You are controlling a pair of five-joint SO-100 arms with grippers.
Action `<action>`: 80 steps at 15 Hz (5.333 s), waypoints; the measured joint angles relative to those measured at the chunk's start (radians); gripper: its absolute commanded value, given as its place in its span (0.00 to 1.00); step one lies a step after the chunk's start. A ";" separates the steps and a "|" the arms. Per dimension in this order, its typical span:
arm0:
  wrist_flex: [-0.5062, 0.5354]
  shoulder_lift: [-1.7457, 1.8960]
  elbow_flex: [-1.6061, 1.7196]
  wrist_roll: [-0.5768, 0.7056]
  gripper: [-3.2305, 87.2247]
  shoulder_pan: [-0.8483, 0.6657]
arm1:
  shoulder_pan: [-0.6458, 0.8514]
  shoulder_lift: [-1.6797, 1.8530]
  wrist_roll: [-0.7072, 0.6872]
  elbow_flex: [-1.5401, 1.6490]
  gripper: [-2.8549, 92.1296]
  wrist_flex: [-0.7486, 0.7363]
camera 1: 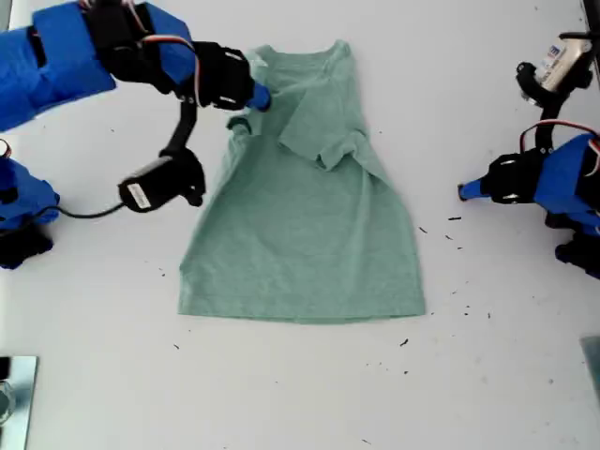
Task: Fold t shirt
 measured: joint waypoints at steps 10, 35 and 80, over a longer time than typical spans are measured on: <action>0.245 0.206 -0.066 0.078 0.11 -0.066 | 0.000 0.000 0.000 0.000 0.05 0.000; -0.156 1.491 1.680 -0.512 0.03 0.206 | -0.611 -1.844 0.371 -1.289 0.05 0.072; 0.480 0.632 0.454 -0.607 0.38 0.551 | -0.138 -0.043 0.054 -0.006 0.06 -0.006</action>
